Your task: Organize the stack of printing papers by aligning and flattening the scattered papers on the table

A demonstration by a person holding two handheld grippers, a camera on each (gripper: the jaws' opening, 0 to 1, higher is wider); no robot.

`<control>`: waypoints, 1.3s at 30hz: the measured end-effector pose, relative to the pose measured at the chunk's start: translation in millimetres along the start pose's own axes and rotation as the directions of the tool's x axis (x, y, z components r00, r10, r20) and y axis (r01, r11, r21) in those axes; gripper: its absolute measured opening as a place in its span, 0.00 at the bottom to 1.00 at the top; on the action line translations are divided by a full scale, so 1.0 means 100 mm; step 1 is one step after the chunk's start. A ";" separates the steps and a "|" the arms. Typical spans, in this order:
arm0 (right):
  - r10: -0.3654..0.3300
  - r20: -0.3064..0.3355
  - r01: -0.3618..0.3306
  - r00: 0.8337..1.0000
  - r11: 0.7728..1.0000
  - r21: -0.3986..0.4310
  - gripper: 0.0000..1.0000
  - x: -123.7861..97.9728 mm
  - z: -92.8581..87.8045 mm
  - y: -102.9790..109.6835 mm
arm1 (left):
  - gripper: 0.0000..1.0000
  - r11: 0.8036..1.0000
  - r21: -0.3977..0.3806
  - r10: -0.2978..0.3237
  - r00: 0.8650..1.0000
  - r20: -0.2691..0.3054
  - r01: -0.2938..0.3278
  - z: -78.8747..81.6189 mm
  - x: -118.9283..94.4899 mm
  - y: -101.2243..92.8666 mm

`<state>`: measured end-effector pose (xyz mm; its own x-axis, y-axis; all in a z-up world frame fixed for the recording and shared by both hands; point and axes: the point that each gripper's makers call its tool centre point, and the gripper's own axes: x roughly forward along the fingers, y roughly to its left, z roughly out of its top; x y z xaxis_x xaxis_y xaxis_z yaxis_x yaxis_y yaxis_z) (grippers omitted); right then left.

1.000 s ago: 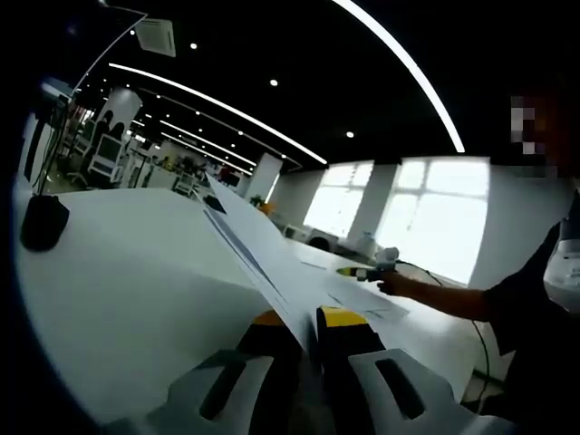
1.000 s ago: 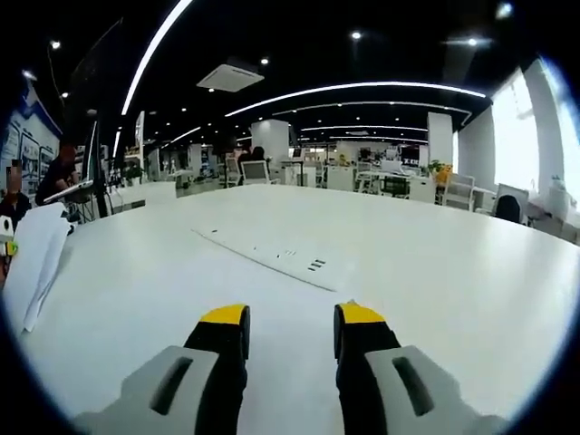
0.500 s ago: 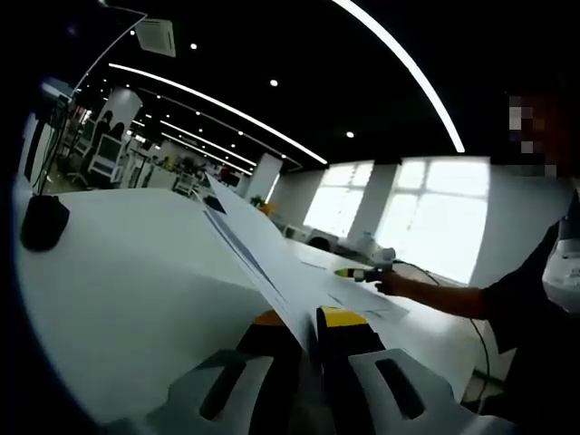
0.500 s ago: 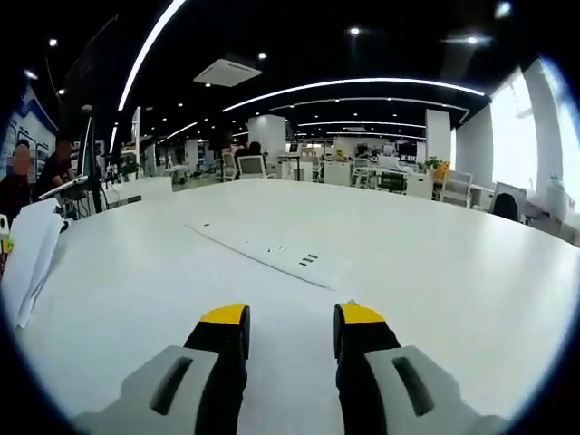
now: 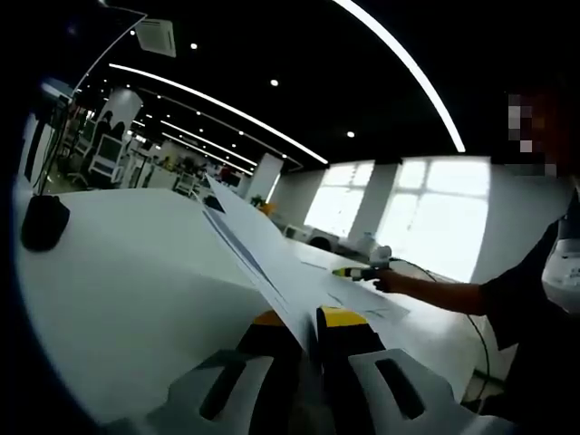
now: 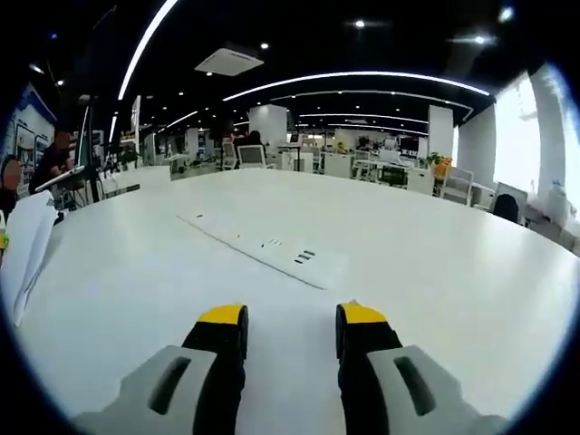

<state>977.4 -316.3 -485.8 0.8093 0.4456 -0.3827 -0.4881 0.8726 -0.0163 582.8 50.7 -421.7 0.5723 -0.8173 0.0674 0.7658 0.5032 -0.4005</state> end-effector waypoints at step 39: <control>0.011 -0.077 -0.013 0.997 1.000 -0.025 0.11 0.12 0.02 0.01 | 0.11 1.000 0.005 -0.006 1.000 -0.004 0.007 0.00 -0.02 -0.01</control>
<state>987.2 -309.6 -488.6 0.7765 0.4383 -0.4528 -0.5064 0.8616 -0.0343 581.3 51.7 -421.6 0.5661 -0.8217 0.0661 0.7708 0.4992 -0.3958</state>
